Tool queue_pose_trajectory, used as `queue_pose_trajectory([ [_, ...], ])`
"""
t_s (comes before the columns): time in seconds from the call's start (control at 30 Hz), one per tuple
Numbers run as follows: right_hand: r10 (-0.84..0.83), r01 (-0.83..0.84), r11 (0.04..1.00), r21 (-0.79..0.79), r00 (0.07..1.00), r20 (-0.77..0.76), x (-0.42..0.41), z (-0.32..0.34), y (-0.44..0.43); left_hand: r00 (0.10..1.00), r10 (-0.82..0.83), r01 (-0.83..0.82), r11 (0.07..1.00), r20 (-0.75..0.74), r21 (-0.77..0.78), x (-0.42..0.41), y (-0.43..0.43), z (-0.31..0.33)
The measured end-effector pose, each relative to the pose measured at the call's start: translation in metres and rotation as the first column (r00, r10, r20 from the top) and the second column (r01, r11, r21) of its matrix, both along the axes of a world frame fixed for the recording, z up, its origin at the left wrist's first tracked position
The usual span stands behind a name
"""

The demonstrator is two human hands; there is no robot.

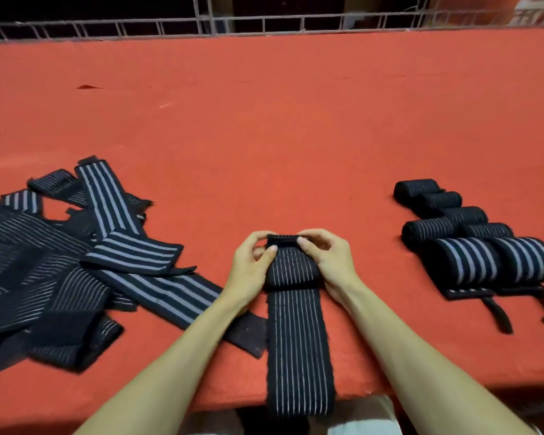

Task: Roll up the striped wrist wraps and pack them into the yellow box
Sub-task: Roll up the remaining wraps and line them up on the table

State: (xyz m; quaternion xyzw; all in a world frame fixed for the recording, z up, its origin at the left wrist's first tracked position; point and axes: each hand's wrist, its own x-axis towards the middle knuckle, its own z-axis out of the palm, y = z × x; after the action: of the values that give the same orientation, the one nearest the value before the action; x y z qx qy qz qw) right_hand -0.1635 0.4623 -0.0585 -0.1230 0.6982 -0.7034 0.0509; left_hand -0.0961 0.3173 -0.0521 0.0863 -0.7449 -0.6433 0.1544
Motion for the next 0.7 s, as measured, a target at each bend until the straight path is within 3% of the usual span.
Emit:
queue_pose_trajectory([
  [0.1,0.010,-0.011,1.000,-0.013,0.999,-0.052,-0.002,-0.006,0.000,1.000,-0.028,0.028,1.000,-0.004,0.009,-0.002,-0.003,-0.008],
  [0.23,0.049,-0.052,0.997,-0.054,0.997,-0.057,-0.003,-0.004,0.001,0.997,-0.078,0.076,0.975,0.002,0.208,-0.003,-0.003,-0.003],
  [0.53,0.119,-0.127,0.980,-0.154,0.991,-0.059,-0.001,-0.007,0.002,0.992,-0.117,0.123,0.972,-0.045,0.200,-0.007,-0.008,-0.013],
  [0.7,0.145,-0.146,0.970,-0.197,0.989,-0.018,-0.001,-0.009,-0.001,0.986,-0.058,0.081,0.987,-0.157,0.140,-0.002,-0.008,-0.010],
])
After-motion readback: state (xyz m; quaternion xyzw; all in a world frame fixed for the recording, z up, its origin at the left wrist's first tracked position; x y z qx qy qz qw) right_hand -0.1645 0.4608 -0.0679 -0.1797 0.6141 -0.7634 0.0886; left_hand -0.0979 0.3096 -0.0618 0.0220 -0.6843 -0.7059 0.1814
